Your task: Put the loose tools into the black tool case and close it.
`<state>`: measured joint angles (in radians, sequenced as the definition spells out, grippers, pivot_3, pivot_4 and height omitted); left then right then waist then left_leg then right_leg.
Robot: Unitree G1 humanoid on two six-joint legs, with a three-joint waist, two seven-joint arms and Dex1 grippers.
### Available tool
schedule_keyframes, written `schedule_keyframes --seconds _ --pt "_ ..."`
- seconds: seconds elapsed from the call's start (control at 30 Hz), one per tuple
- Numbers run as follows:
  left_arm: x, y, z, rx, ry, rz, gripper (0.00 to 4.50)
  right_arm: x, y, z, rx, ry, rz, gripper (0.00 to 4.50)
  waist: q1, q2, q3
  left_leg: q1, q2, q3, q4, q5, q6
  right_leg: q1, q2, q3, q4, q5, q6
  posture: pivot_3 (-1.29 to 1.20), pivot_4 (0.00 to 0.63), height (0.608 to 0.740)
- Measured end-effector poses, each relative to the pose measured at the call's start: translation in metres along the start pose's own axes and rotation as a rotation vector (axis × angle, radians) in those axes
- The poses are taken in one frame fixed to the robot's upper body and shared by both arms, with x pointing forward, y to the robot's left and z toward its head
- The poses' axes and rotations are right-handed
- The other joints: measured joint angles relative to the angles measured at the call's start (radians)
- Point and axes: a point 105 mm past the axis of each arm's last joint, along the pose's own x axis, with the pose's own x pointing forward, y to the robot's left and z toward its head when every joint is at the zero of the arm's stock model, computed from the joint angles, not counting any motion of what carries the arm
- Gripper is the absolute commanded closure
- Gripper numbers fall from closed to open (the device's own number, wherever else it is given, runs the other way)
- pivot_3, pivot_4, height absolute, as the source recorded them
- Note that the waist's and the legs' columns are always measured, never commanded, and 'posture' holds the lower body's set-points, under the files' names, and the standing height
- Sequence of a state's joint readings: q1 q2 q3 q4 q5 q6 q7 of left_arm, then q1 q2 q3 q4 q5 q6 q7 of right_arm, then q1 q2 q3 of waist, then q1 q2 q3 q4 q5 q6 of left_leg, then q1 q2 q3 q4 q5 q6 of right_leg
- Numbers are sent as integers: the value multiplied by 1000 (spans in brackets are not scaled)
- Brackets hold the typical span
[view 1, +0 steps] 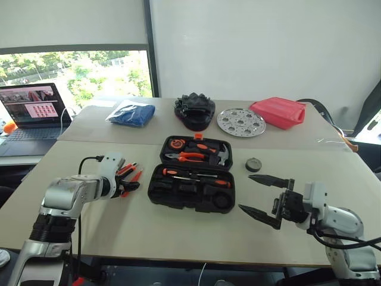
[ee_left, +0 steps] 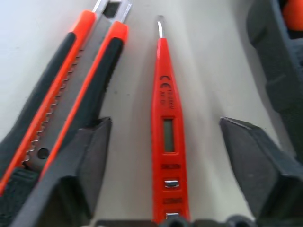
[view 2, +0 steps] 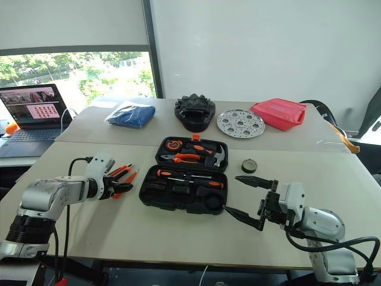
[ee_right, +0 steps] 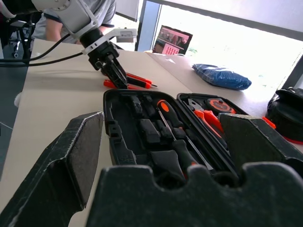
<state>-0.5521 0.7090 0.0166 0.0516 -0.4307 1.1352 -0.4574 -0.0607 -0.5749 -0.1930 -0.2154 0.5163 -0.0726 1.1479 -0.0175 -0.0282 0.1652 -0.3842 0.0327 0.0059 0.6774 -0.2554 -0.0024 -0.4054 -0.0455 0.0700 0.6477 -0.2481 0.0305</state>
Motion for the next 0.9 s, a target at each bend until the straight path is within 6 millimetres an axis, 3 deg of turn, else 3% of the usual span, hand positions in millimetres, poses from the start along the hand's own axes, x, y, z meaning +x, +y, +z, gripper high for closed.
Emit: schedule_keyframes --seconds 0.13,0.2,0.37,0.57,0.7,0.77,0.9 --pt "0 -1 0 4 -5 -21 3619 0 2 2 -8 2 4 0 4 0 0 -1 0 0 0 0 0 0 0 0 -1 0 0 0 150 740" --pt "0 -1 1 4 -12 -33 4049 -1 2 2 -5 4 0 0 5 0 0 -1 0 0 0 0 0 0 0 0 -1 0 0 0 150 740" --pt "-6 2 4 9 -45 -107 4049 -4 5 0 8 25 -6 0 3 0 0 -2 0 0 0 0 0 -1 0 0 -1 0 0 0 150 740" --pt "-39 -18 48 182 -335 -392 4049 -10 5 0 9 53 -28 0 3 -1 1 -4 0 0 0 0 0 -3 0 0 -1 0 0 0 150 740" --pt "-52 -50 76 393 -494 -619 4049 -11 4 1 16 59 -44 0 11 -1 1 -5 0 0 2 0 0 -2 0 -1 -1 0 0 0 150 740" --pt "-49 -72 82 552 -503 -717 4049 -10 4 3 9 58 -43 0 17 -1 1 -5 -1 0 2 0 0 -1 0 -1 -2 0 1 0 150 740" --pt "-19 -90 66 826 -356 -803 4049 -11 5 3 12 65 -50 0 16 -1 1 -5 0 1 2 0 0 -1 1 0 -3 0 1 0 150 740"
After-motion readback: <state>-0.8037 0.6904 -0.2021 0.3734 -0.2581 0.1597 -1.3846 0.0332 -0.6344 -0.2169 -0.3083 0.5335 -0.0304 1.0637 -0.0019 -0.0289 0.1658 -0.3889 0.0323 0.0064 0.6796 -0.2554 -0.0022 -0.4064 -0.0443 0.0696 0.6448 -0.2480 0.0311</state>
